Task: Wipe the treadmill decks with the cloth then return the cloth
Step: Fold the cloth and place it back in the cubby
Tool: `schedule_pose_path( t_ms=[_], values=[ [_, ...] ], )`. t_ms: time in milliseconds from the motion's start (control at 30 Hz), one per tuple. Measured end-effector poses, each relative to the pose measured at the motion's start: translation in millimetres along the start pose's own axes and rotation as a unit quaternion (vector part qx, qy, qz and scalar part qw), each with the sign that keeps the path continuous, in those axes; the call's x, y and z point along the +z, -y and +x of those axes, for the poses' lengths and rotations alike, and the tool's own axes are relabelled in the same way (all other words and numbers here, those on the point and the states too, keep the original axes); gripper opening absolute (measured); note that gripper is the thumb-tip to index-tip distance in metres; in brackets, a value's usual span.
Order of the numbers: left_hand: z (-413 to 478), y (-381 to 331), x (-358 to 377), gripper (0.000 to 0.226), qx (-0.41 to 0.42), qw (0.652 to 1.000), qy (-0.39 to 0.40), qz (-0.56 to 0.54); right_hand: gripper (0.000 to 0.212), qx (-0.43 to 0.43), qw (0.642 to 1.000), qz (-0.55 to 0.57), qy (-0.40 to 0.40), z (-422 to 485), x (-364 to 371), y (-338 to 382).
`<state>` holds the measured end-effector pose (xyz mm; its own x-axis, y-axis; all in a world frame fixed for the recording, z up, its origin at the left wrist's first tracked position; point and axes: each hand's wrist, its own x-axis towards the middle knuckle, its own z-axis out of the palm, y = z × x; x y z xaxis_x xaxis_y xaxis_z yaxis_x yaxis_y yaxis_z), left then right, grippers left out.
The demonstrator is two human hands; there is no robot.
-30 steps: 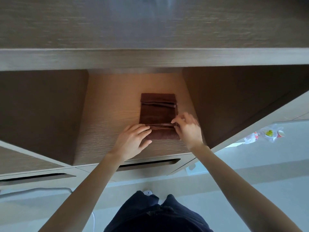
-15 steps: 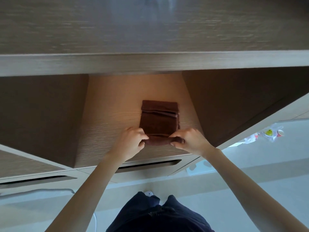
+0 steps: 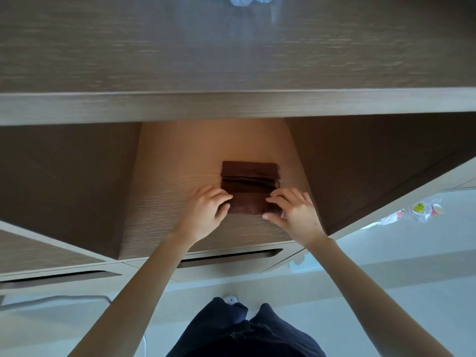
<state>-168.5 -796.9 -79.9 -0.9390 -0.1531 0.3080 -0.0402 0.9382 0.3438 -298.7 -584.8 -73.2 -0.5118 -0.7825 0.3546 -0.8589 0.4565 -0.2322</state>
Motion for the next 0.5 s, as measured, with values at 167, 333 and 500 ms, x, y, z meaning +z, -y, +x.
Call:
schedule_pose_path(
  t_ms=[167, 333, 500],
  values=[
    [1.6, -0.9, -4.0, 0.043, -0.014, 0.995, 0.091, 0.024, 0.038, 0.040, 0.995, 0.020, 0.088, 7.1, -3.4, -1.8],
    [15.3, 3.7, -21.6, 0.033, -0.115, 0.967, 0.201, -0.104, 0.031, 0.144, 0.954, 0.181, 0.191, 13.1, -18.3, -16.3],
    [9.8, -4.3, -16.2, 0.027, -0.035, 0.995, 0.096, 0.001, 0.023, 0.051, 0.986, 0.092, 0.132, 7.2, -18.4, -15.9]
  ],
)
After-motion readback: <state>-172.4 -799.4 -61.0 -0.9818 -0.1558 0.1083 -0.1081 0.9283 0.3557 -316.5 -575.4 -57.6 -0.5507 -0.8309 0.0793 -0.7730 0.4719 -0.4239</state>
